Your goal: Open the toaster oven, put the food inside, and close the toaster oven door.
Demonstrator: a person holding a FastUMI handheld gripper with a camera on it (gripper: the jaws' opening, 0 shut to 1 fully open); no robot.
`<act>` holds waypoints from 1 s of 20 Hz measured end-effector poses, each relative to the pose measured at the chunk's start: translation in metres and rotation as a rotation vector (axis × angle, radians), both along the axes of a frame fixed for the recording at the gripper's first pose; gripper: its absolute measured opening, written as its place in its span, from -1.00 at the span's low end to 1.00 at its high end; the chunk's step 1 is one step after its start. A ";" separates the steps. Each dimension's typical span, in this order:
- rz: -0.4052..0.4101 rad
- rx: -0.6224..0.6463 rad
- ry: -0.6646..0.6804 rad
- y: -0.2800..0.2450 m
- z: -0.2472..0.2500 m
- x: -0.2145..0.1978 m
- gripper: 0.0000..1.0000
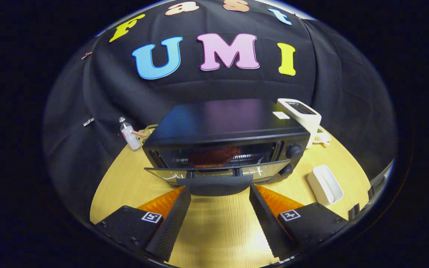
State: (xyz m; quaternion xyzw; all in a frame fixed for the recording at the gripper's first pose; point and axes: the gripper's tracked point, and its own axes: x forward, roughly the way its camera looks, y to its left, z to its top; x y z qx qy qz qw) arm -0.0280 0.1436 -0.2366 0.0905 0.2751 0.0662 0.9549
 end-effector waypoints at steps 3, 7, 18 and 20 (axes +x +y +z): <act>-0.003 -0.013 -0.072 -0.001 0.025 0.018 0.96; -0.003 -0.005 -0.126 -0.001 0.045 0.029 0.96; 0.001 -0.034 -0.271 -0.015 0.118 0.032 0.96; 0.002 -0.050 -0.319 -0.021 0.141 0.033 0.95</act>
